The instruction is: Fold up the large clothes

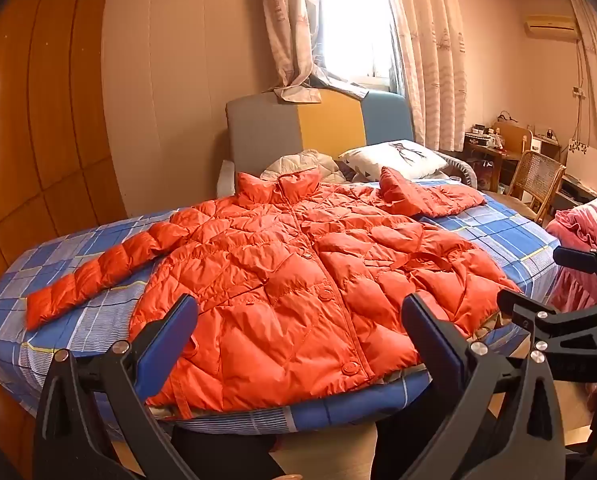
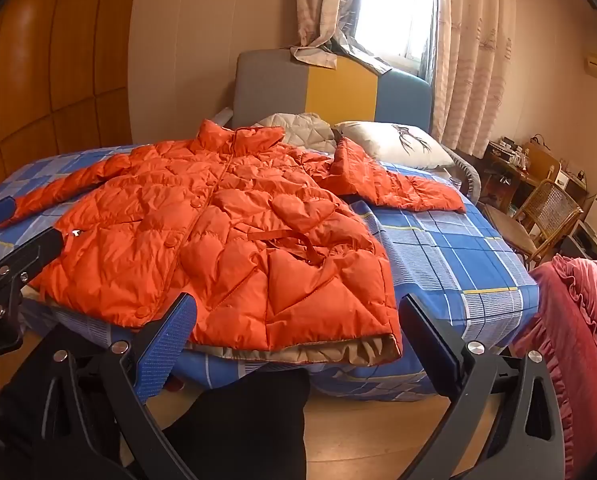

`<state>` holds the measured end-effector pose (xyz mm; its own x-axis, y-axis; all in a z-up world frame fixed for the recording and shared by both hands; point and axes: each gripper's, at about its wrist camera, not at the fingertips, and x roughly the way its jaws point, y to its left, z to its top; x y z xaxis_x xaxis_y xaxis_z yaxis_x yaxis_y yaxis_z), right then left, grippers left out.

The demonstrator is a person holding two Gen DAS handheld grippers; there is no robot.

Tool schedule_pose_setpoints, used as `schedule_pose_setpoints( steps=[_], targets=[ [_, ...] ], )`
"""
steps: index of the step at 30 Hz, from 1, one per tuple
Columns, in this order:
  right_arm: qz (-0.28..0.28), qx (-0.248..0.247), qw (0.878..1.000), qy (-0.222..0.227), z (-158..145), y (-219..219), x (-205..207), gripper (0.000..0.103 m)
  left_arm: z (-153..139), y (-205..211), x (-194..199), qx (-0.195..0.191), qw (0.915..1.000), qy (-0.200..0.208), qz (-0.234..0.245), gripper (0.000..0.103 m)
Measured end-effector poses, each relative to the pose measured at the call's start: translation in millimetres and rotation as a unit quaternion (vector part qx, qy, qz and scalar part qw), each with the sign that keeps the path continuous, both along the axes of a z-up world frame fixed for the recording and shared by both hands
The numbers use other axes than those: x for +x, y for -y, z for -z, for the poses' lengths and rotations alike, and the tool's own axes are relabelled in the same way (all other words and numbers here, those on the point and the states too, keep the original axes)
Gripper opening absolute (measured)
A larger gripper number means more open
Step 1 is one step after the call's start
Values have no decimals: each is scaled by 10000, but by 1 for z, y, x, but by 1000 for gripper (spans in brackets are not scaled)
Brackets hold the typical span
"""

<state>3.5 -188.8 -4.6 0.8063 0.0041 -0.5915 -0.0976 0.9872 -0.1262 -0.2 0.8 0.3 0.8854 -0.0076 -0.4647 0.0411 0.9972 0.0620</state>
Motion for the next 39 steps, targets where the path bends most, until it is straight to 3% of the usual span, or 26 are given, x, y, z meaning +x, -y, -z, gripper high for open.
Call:
schedule_pose_setpoints(
  steps=[39],
  targets=[
    [188,169,9995,-184,7,9,7,100,2,-13,7,-109,9994,-141,-285,101]
  ],
)
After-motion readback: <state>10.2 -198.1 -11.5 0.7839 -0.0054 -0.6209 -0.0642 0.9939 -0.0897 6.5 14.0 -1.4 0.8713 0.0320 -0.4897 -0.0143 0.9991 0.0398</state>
